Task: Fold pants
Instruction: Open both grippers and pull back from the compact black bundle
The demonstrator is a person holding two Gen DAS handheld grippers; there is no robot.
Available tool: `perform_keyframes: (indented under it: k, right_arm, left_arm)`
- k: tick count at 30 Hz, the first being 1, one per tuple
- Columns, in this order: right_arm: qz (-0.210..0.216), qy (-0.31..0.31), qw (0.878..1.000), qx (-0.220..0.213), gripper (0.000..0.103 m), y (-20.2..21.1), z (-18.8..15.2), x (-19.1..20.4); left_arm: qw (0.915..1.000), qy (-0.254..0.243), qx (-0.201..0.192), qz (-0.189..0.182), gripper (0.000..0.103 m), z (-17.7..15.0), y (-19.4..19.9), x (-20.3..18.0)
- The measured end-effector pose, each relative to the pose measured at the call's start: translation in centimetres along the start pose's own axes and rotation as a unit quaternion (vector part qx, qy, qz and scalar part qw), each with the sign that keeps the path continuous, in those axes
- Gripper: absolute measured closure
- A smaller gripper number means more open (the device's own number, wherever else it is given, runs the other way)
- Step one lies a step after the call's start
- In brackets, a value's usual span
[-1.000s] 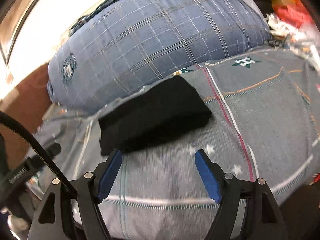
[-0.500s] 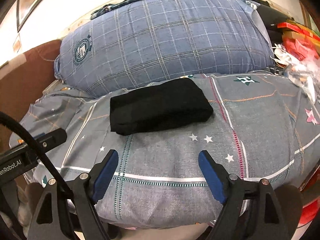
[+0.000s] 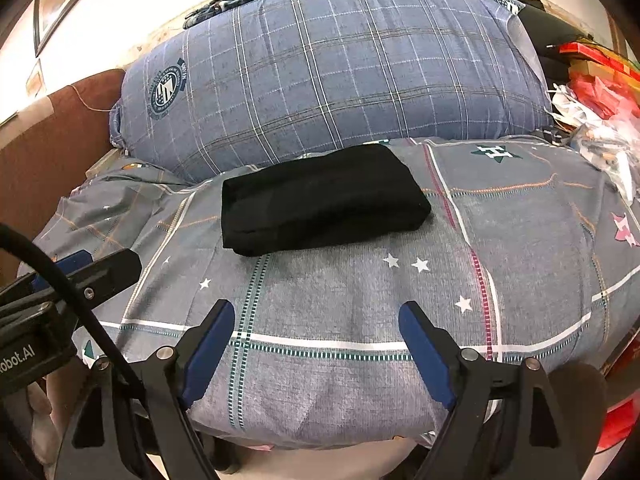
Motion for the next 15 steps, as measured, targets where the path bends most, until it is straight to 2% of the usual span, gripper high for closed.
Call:
perform_keyframes:
  k: [15]
  right_arm:
    - [-0.002,-0.012,1.000,0.013,0.014,-0.70,-0.69,-0.79]
  left_arm:
    - [0.9997,-0.006,0.019,0.010,0.024,-0.76,-0.84,-0.31]
Point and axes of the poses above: each gripper's, at about its wrist camera, not at the fingertips, and y roughly against the way its jaws point, x to its left, z to its top, the point moved 6 cm from there along -y, roughly the way its jaws point
